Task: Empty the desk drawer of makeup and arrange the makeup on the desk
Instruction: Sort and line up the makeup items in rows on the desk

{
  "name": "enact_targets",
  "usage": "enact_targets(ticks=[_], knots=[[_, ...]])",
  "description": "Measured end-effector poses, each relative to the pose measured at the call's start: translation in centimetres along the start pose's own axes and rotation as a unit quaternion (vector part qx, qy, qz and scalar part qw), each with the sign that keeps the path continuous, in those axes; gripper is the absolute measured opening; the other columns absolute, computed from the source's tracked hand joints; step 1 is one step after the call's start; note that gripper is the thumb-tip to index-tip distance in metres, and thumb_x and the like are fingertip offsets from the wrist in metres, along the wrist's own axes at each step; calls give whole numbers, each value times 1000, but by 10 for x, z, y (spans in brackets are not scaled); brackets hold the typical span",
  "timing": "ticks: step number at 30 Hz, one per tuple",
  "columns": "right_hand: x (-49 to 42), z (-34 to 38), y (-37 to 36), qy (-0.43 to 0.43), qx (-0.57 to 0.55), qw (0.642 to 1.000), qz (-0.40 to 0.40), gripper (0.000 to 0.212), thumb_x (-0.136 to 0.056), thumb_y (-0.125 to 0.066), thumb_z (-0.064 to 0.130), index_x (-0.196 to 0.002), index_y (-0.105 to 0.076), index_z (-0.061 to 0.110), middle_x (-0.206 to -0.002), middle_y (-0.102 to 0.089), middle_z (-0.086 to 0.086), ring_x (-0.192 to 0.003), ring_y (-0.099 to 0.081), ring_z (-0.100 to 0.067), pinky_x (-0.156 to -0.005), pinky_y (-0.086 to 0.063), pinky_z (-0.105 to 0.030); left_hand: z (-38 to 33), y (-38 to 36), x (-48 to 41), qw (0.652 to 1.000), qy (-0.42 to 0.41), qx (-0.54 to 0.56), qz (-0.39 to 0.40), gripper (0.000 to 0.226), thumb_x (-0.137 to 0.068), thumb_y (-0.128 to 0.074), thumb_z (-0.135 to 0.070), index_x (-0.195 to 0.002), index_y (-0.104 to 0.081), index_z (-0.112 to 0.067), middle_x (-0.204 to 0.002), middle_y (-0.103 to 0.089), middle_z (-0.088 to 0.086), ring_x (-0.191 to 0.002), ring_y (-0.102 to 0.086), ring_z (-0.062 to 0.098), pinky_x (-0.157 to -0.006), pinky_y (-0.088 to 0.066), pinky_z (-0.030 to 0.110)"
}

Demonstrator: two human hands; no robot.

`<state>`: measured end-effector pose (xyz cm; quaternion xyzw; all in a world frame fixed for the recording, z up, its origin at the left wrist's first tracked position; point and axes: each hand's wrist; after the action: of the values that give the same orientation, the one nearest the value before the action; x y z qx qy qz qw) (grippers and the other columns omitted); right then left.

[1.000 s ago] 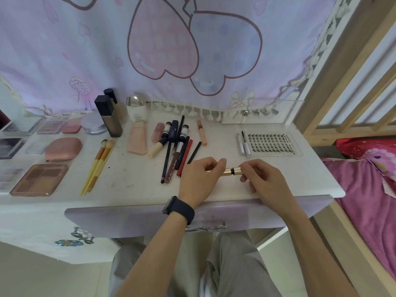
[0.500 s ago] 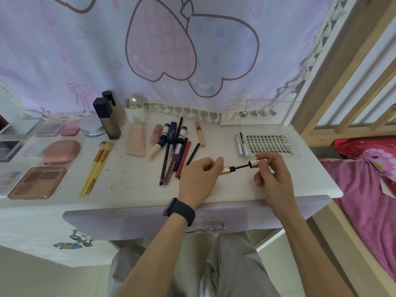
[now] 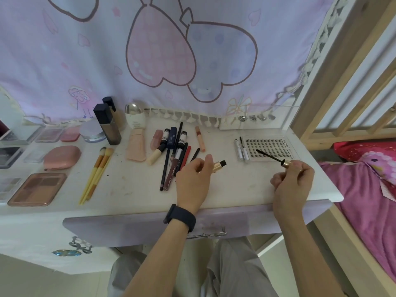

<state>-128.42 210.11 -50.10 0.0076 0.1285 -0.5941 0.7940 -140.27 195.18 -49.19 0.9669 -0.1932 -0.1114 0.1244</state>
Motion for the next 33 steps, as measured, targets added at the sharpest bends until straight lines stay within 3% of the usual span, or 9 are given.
enact_targets(ticks=[6,10,12,14,16,20,26,30,33], knots=[[-2,0,2,-7,-19,1000,12,12,-104,-45,34,-96,-53,29,-79,-57,16,-52,-50,-8,-49,-43,-18,0,-2,4,1000,-10,-18,16,45,-101,-44,-51,-66,-44,-23,-51,-40,-15,-48,-35,5,-50,-32,17],[1,4,2,3,-8,1000,25,13,-102,-53,31,-93,-58,39,-91,-66,13,-54,-57,-11,-54,-49,-18,3,-2,1,999,14,41,28,8,-101,-43,-36,-101,-48,-30,-76,-54,-9,-51,-44,-1,-51,-38,21],[3,5,1,13,10,999,37,14,-101,-60,27,-93,-59,39,-96,-68,8,-58,-61,-14,-58,-52,-20,1,-1,-1,997,12,57,42,16,-99,-43,-20,-107,-40,-34,-83,-53,-3,-51,-45,-2,-47,-38,17],[4,2,0,29,48,997,49,11,-99,-65,27,-96,-58,35,-98,-69,9,-64,-66,-14,-62,-54,-23,1,-1,-3,998,-16,20,61,25,-101,-42,-13,-104,-41,-37,-74,-50,-3,-47,-42,1,-44,-35,17],[6,-1,-3,47,101,992,63,13,-97,-67,32,-97,-56,38,-96,-70,17,-71,-70,-9,-66,-52,-19,2,-5,-7,995,-53,-43,73,22,-102,-46,-16,-102,-47,-38,-71,-49,-5,-47,-42,3,-44,-36,20],[12,0,-17,82,183,975,99,12,-94,-68,46,-91,-57,45,-91,-68,29,-83,-65,3,-68,-45,-5,0,-15,-23,972,-104,-182,107,17,-99,-52,-39,-115,-50,-43,-93,-56,-12,-69,-55,5,-55,-46,19],[-4,1,-42,145,275,942,124,12,-94,-69,42,-89,-63,33,-75,-66,20,-76,-63,0,-67,-42,-14,1,-33,-46,930,-138,-322,110,36,-94,-53,-50,-129,-55,-38,-106,-55,-5,-104,-54,15,-73,-52,31],[-14,-5,-50,178,331,918,125,13,-94,-70,36,-98,-69,24,-78,-66,13,-74,-61,-9,-65,-39,-21,10,-34,-47,916,-190,-338,101,37,-94,-52,-42,-131,-58,-39,-108,-52,-4,-103,-53,15,-68,-49,27],[-16,-10,-51,198,336,913,116,12,-93,-72,33,-100,-70,24,-78,-66,14,-73,-60,-10,-64,-35,-16,12,-34,-48,924,-186,-320,96,38,-95,-53,-41,-132,-59,-38,-107,-51,-3,-95,-56,15,-69,-53,31]])
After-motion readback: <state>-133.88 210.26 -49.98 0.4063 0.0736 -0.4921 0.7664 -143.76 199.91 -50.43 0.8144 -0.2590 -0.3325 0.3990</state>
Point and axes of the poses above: each hand's wrist, its own x-axis away from the middle knuckle, its own y-axis out of the back of the hand, z = x × y
